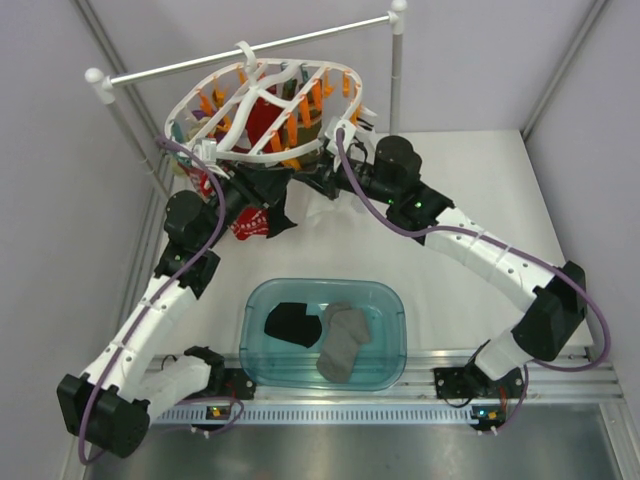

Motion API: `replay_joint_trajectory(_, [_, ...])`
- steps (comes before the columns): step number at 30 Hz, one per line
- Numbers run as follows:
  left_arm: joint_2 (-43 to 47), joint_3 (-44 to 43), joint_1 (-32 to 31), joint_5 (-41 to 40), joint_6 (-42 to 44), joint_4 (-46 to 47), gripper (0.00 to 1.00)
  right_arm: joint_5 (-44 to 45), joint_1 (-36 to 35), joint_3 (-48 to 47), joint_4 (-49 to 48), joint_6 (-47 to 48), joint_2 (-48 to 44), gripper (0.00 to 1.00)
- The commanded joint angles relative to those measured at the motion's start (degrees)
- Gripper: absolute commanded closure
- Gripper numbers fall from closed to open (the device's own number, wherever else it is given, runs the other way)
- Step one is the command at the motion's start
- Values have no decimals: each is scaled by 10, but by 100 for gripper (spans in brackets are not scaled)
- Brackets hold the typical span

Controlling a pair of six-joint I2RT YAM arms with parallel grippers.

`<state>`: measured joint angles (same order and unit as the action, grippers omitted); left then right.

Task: Clip the socks to the hanger
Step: Open the clamp at the hanger.

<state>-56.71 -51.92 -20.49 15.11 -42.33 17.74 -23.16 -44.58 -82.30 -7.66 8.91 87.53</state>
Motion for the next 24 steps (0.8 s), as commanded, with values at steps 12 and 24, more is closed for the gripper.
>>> replay_joint_trajectory(12, [2, -7, -13, 7, -29, 70, 47, -8, -5, -13, -19, -6, -10, 100])
replay_joint_trajectory(24, [-2, -15, -13, -64, 0, 45, 48, -21, -6, -15, -23, -14, -10, 100])
